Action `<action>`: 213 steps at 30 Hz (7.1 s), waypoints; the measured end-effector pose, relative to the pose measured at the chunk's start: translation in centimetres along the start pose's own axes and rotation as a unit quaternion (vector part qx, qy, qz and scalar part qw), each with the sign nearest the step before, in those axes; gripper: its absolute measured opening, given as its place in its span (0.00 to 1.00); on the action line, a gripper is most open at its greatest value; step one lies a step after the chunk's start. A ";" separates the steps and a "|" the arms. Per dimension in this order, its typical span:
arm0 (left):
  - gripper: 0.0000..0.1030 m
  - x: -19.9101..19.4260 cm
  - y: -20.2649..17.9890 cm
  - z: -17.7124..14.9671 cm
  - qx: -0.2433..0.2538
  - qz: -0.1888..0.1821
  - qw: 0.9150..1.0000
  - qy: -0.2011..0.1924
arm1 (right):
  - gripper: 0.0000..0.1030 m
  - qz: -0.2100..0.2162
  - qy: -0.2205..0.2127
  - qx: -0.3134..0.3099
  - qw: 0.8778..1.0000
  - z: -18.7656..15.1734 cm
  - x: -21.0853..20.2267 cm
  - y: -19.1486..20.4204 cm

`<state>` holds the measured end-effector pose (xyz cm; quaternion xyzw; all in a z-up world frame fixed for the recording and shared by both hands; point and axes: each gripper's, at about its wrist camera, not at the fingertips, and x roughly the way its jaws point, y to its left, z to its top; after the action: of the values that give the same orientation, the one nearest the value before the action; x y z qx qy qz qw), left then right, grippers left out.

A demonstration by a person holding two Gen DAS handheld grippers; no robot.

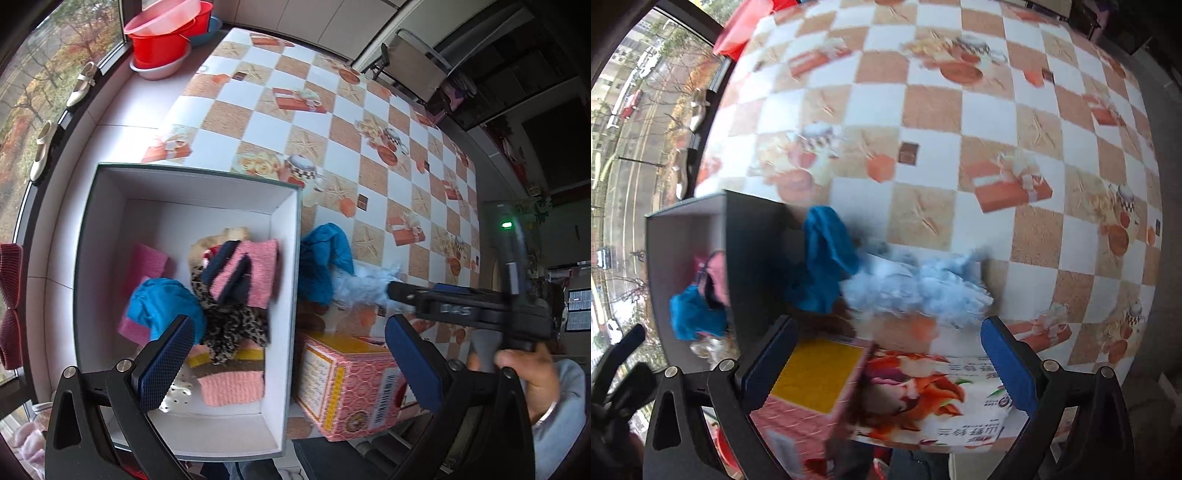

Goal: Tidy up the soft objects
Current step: 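Move both open tools back over the remaining items on the table, then grasp the blue cloth with the left tool while the right tool grasps the light-blue fluffy item, then carry the blue cloth and light-blue fluffy item in both tools over the white box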

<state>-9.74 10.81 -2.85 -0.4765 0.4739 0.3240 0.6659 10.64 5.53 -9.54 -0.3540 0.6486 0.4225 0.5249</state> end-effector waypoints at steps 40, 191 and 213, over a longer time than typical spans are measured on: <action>1.00 14.7 -14.6 7.1 0.015 0.113 0.988 0.102 | 0.29 0.039 -0.023 -0.016 0.999 -3.8 4.5 -16.0; 0.12 -8.1 8.9 -14.5 -0.008 0.055 0.993 -0.105 | 0.29 0.034 -0.089 -0.212 0.973 -15.8 -6.8 19.2; 0.12 -5.4 9.4 -13.1 -0.024 0.074 0.994 -0.078 | 0.29 0.049 -0.072 -0.200 0.976 -13.7 -6.4 18.7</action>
<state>-24.12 1.73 -2.11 -0.4294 0.4469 0.4201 0.6628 -10.23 0.35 1.32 -0.3882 0.5282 0.5931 0.4674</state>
